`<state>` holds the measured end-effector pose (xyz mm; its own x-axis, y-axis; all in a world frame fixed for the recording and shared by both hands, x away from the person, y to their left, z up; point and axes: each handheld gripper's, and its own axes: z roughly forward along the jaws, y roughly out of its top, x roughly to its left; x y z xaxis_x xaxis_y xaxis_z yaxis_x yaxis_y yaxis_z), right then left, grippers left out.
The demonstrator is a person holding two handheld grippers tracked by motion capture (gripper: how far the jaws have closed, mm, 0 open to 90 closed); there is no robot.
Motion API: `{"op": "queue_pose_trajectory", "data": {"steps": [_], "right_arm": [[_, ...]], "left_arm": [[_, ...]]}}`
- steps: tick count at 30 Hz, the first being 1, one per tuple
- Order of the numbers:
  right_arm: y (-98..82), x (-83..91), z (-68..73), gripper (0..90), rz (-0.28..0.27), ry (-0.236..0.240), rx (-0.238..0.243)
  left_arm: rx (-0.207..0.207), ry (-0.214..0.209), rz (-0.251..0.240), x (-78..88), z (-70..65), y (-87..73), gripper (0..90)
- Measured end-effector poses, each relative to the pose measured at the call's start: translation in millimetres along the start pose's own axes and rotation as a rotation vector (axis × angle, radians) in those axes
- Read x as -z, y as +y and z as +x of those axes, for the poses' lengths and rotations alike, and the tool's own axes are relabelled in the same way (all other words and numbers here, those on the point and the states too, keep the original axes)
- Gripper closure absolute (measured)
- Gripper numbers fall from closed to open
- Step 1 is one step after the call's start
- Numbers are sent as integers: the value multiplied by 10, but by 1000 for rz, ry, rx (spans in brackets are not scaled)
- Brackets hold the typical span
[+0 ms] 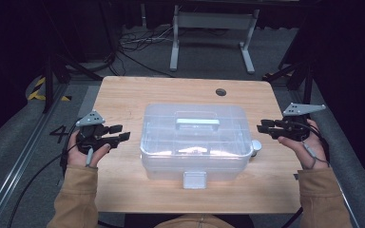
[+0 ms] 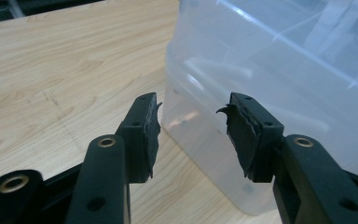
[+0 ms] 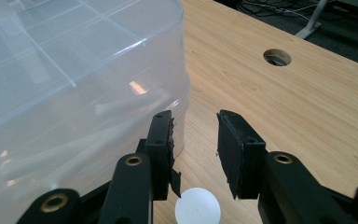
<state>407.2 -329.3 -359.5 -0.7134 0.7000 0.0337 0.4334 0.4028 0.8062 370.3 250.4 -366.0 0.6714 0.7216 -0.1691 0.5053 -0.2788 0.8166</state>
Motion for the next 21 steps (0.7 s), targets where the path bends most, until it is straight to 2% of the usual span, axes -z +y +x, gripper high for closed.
{"op": "queue_pose_trajectory", "data": {"steps": [4, 9, 15, 21], "right_arm": [[27, 22, 19, 650, 2, 10, -23], [55, 48, 50, 637, 18, 42, -29], [56, 60, 46, 640, 27, 52, -40], [53, 86, 40, 641, 26, 64, -56]], "left_arm": [[5, -5, -7, 44, -10, 37, 528], [-13, -13, -2, 58, -35, 121, 516], [-52, -35, -2, 71, -135, 270, 508], [-104, -69, 8, 67, -260, 488, 505]]}}
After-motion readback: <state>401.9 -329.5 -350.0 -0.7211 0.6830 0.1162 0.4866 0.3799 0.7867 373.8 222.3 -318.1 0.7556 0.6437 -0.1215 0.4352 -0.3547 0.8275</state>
